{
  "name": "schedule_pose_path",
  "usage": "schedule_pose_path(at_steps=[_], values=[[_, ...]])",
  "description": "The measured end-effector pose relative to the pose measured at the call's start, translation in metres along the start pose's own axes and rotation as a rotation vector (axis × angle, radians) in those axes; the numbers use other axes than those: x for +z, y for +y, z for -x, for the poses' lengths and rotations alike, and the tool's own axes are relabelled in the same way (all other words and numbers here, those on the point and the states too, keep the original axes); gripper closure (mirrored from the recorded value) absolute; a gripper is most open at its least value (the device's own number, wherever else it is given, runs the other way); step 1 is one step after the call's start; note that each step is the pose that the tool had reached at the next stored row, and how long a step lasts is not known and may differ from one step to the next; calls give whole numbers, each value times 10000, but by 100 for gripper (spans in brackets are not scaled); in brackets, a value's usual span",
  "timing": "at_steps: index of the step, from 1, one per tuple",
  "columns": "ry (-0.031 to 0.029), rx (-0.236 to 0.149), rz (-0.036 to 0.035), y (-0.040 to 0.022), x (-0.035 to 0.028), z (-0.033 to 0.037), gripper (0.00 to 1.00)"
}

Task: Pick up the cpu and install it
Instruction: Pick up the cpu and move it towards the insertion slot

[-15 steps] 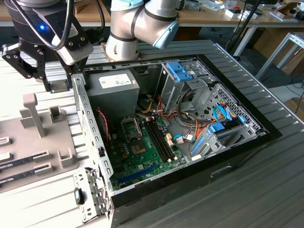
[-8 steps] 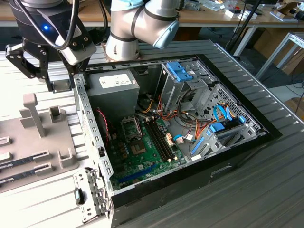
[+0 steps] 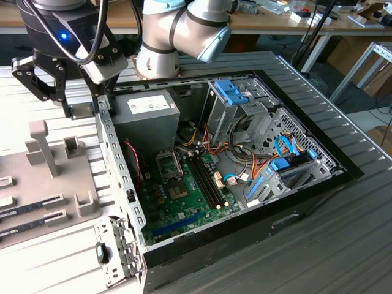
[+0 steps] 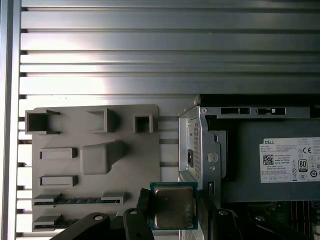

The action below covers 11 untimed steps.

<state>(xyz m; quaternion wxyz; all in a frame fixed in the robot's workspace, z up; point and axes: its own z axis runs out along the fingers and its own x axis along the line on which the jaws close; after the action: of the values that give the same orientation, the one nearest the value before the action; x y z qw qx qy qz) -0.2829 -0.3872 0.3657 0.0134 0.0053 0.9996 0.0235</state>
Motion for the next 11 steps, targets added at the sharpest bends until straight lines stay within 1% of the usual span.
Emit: schedule_pose_path(at_steps=[11], values=[[-1,0,0,0,5,40,53]])
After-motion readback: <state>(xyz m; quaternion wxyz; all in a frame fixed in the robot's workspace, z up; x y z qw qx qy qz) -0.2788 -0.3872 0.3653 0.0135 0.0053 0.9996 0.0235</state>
